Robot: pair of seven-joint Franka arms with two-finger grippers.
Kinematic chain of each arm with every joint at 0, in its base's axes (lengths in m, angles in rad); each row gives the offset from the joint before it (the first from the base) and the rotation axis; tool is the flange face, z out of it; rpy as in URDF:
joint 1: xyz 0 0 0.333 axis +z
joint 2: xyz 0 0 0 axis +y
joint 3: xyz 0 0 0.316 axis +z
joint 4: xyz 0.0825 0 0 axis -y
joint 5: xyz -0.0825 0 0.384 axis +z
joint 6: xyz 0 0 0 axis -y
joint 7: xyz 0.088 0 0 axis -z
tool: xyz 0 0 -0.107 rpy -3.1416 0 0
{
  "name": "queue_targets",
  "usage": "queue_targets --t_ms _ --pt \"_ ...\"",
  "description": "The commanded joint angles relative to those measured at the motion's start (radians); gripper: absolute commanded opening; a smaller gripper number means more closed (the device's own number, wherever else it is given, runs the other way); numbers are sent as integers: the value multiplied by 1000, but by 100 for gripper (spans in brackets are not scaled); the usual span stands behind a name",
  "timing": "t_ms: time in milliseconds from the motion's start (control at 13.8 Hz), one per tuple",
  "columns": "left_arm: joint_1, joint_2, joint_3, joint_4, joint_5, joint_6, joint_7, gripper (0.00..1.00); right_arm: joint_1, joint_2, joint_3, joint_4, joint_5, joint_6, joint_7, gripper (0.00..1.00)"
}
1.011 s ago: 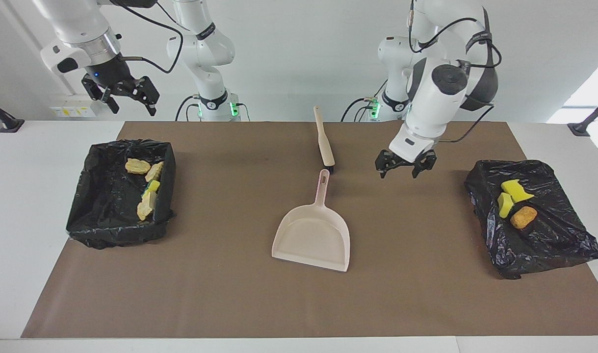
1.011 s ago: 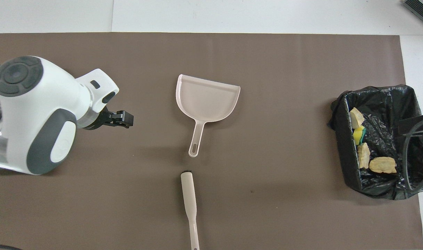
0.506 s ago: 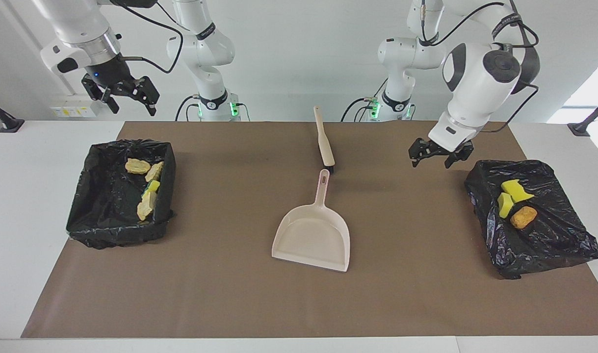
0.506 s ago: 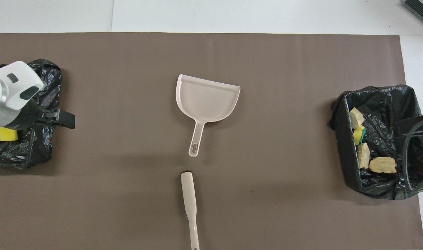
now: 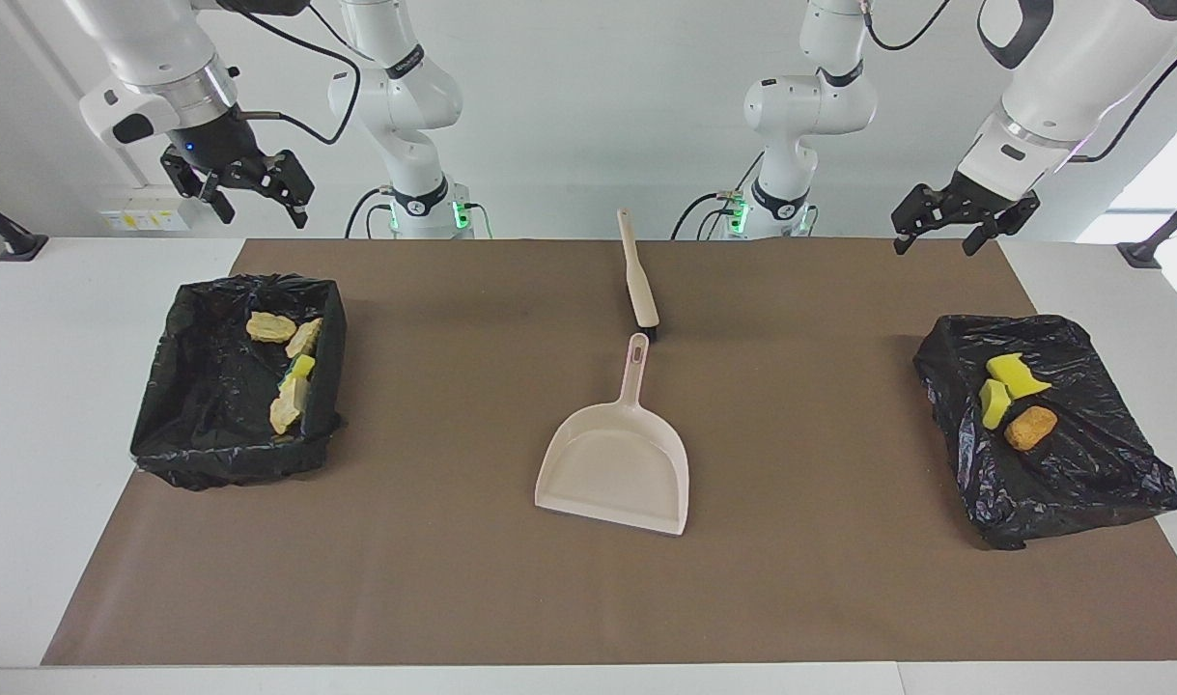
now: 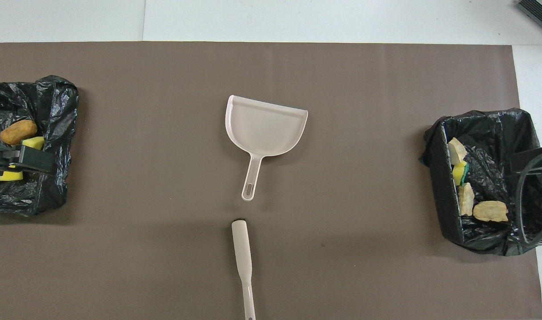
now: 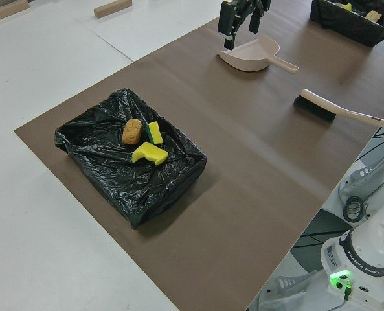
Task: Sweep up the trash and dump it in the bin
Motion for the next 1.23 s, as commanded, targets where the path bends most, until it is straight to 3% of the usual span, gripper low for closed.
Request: queue_targets --t_ms 0,1156 --pt "3 -8 10 20 -10 -16 15 100 -8 -14 5 -14 16 -1 14 100" --pt "6 -49 16 8 -10 16 -1 100 -8 -14 5 -14 16 -1 14 100"
